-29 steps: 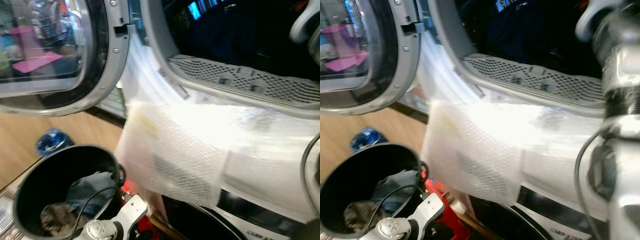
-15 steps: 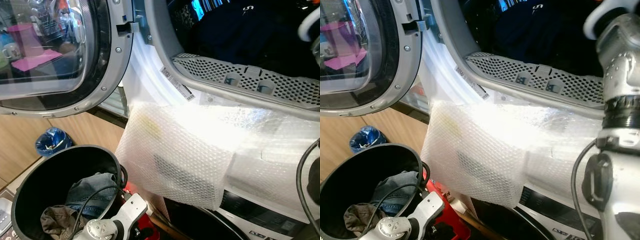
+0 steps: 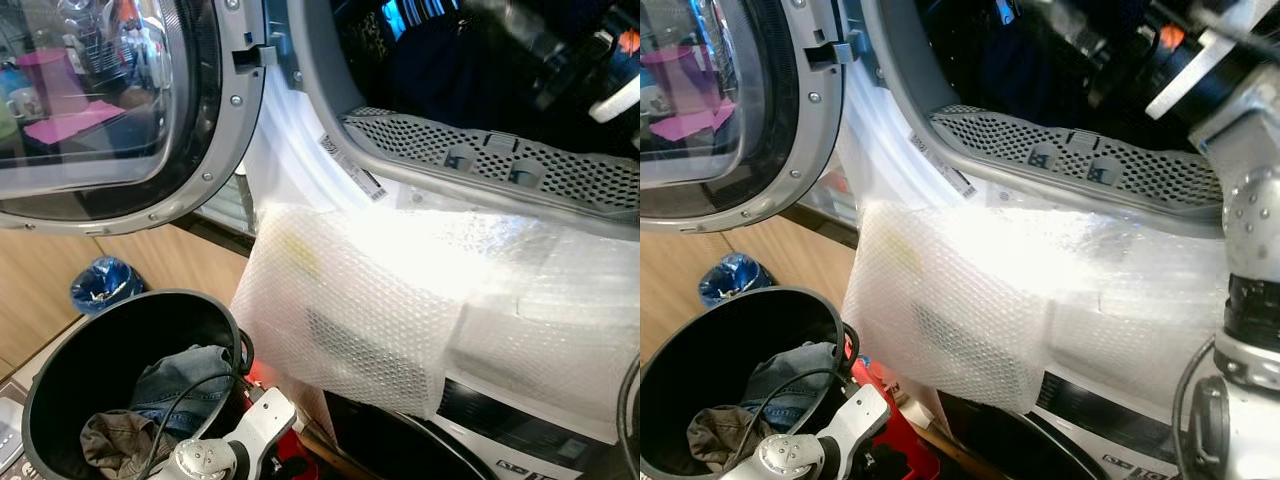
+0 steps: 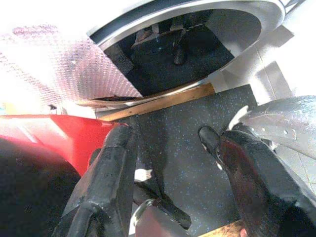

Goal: Clothes washing

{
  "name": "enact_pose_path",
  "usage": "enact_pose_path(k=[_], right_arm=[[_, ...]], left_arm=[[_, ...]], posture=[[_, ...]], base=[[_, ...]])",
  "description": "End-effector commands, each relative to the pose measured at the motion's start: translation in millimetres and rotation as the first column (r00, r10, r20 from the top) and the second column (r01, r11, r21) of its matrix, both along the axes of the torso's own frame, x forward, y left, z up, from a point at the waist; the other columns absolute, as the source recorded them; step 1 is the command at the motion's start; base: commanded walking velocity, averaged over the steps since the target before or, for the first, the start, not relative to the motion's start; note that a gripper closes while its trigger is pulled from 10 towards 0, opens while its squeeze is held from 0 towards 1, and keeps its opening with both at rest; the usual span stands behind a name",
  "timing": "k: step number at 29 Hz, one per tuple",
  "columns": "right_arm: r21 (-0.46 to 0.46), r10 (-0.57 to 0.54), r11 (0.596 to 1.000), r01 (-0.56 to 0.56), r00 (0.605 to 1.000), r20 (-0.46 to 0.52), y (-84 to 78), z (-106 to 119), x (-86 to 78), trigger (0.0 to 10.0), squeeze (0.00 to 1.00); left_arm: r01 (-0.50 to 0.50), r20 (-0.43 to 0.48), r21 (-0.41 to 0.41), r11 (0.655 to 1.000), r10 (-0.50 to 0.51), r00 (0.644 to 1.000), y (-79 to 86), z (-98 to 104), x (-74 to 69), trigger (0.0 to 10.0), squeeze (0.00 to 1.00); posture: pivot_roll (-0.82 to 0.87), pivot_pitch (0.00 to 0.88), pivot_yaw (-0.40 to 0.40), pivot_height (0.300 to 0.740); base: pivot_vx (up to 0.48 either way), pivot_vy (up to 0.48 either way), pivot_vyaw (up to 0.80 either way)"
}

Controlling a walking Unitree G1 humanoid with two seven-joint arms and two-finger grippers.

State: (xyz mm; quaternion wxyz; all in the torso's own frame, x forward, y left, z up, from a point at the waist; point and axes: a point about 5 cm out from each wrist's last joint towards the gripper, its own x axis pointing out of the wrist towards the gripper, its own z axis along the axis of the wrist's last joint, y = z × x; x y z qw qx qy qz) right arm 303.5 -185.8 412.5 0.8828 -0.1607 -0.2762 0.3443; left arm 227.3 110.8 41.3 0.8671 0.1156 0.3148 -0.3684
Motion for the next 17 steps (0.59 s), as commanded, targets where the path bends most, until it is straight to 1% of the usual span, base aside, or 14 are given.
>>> enact_pose_path(k=[1, 3, 4, 5, 6, 8, 10, 11, 12, 13, 14, 15, 16, 17], right_arm=[[-0.06, -0.071, 0.996, 0.071, 0.997, 0.0, 2.7, -7, 0.2, 10.0, 0.0], [-0.09, -0.131, 0.988, 0.127, 0.991, -0.036, 6.6, -17, 6.9, 10.0, 0.0], [-0.094, -0.128, 0.988, 0.124, 0.991, -0.039, 8.6, -18, 8.0, 10.0, 0.0], [-0.12, -0.098, 0.988, 0.093, 0.995, -0.033, 14.1, -20, 8.8, 10.0, 0.0], [-0.158, -0.025, 0.987, 0.021, 0.999, -0.022, 24.1, -21, 9.2, 10.0, 0.0], [-0.173, 0.025, 0.985, -0.027, 1.0, -0.015, 32.9, -20, 11.7, 10.0, 0.0], [-0.161, 0.072, 0.984, -0.074, 0.997, -0.017, 45.2, -14, 19.5, 10.0, 0.0], [-0.108, 0.007, 0.994, -0.003, 1.0, 0.03, 55.1, 8, 39.2, 10.0, 0.0], [-0.045, -0.118, 0.992, 0.12, 0.992, 0.042, 52.9, 22, 51.3, 10.0, 0.0], [0.022, -0.251, 0.968, 0.251, 0.967, 0.04, 48.1, 34, 61.1, 10.0, 0.0], [0.063, -0.334, 0.941, 0.332, 0.942, 0.031, 43.8, 40, 65.8, 10.0, 0.0], [0.302, -0.62, 0.72, 0.624, 0.775, -0.121, 4.4, 61, 75.5, 10.0, 0.0], [0.324, -0.666, 0.662, 0.675, 0.729, -0.157, -5.1, 63, 76.0, 10.0, 0.0], [0.322, -0.691, 0.636, 0.701, 0.703, -0.166, -9.5, 63, 76.1, 10.0, 0.0]], left_arm=[[0.005, 0.001, 0.017, 1.0, -0.005, 1.0, 2.2, -2, -1.6, 10.0, 0.0], [0.005, 0.001, 0.016, 1.0, -0.005, 1.0, 1.8, -1, -1.2, 10.0, 0.0], [0.005, 0.002, 0.016, 1.0, -0.005, 1.0, 1.6, -1, -1.1, 10.0, 0.0], [0.005, 0.002, 0.015, 1.0, -0.006, 1.0, 1.2, -1, -0.4, 10.0, 0.0], [0.006, 0.004, 0.013, 1.0, -0.006, 1.0, 0.3, -1, 0.9, 10.0, 0.0], [0.007, 0.009, 0.015, 1.0, -0.007, 1.0, -0.3, -1, 2.0, 10.0, 0.0], [0.004, 0.012, 0.012, 1.0, -0.004, 1.0, -0.5, 0, 3.1, 10.0, 0.0], [0.002, 0.014, 0.011, 1.0, -0.002, 1.0, -0.7, 1, 3.3, 10.0, 0.0], [0.002, 0.015, 0.011, 1.0, -0.003, 1.0, -0.7, 1, 3.2, 10.0, 0.0], [0.003, 0.015, 0.011, 1.0, -0.003, 1.0, -0.6, 1, 3.2, 10.0, 0.0], [0.003, 0.016, 0.011, 1.0, -0.003, 1.0, -0.6, 1, 3.2, 10.0, 0.0], [-0.004, 0.021, 0.011, 1.0, 0.004, 1.0, -1.0, 1, 3.7, 10.0, 0.0], [-0.007, 0.023, 0.009, 1.0, 0.007, 1.0, -2.0, 1, 3.8, 10.0, 0.0], [-0.008, 0.026, 0.008, 1.0, 0.008, 1.0, -3.1, 1, 4.1, 10.0, 0.0]], posture=[[-0.08, 0.117, 0.056, 0.74], [-0.08, 0.114, 0.059, 0.74], [-0.08, 0.114, 0.059, 0.74], [-0.09, 0.111, 0.061, 0.74], [-0.09, 0.111, 0.061, 0.74], [-0.08, 0.106, 0.058, 0.74], [-0.08, 0.105, 0.062, 0.74], [-0.08, 0.104, 0.065, 0.74], [-0.08, 0.104, 0.066, 0.74], [-0.08, 0.104, 0.068, 0.74], [-0.08, 0.104, 0.068, 0.74], [-0.09, 0.106, 0.07, 0.74], [-0.09, 0.105, 0.061, 0.74], [-0.08, 0.107, 0.058, 0.74]], base=[[0.0, 0.0, 0.0], [0.0, 0.0, 0.0], [0.0, 0.0, 0.0], [0.0, 0.0, 0.0], [0.0, 0.0, 0.0], [0.0, 0.0, 0.0], [0.0, 0.0, 0.0], [0.0, 0.0, 0.0], [0.0, 0.0, 0.0], [0.0, 0.0, 0.0], [0.0, 0.0, 0.0], [0.0, 0.0, 0.0], [0.0, 0.0, 0.0], [0.0, 0.0, 0.0]])
